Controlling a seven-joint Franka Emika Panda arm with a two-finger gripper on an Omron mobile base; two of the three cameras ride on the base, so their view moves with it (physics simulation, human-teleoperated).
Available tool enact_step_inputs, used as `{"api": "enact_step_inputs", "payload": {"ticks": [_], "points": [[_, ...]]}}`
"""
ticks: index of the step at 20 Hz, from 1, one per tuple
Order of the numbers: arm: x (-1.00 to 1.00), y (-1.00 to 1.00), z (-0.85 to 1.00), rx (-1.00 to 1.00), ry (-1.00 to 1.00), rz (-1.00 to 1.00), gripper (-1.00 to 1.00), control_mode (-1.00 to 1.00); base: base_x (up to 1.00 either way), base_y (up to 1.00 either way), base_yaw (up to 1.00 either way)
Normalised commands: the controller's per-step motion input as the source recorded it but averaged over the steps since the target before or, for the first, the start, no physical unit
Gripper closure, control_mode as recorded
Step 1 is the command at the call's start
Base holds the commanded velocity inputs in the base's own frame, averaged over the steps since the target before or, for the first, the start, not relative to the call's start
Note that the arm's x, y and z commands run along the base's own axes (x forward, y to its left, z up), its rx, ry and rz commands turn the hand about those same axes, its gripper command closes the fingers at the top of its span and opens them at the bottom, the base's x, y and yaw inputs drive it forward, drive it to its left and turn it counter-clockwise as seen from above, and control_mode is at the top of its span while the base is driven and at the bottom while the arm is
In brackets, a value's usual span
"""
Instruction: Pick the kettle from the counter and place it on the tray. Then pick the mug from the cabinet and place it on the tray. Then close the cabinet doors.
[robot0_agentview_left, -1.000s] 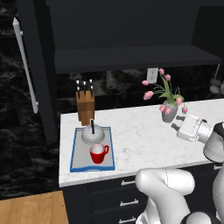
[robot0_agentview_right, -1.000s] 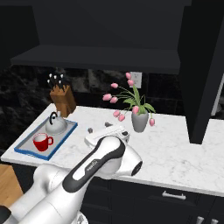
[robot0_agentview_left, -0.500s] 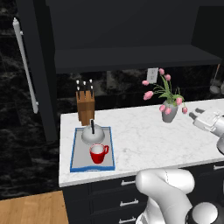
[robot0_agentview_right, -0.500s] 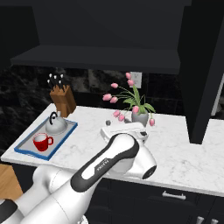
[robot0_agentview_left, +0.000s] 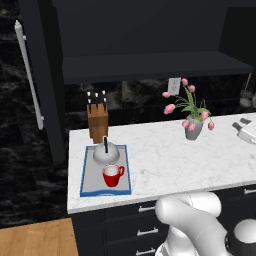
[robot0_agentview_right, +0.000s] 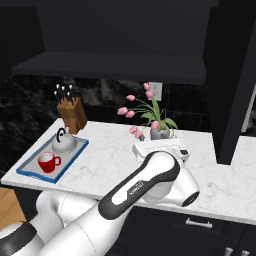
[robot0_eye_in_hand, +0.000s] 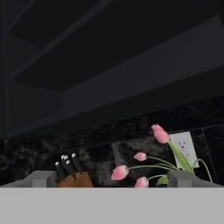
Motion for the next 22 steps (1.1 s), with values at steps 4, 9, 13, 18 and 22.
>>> {"api": "enact_step_inputs", "payload": {"ticks": [4,9,13,18,22], "points": [[0.01,-0.49,-0.10,0.00,-0.25,0.00,-1.00,-1.00,0.00,0.00,0.00],[0.00,-0.70,0.00,0.00,-0.36,0.02,-1.00,-1.00,0.00,0.00,0.00],[0.00,-0.50,0.01,0.00,-0.37,0.00,-1.00,-1.00,0.00,0.00,0.00],[-0.02,-0.63,0.04,0.00,-0.08,0.00,-1.00,-1.00,0.00,0.00,0.00],[-0.03,-0.61,0.00,0.00,0.01,-0.05,-1.00,-1.00,0.00,0.00,0.00]]}}
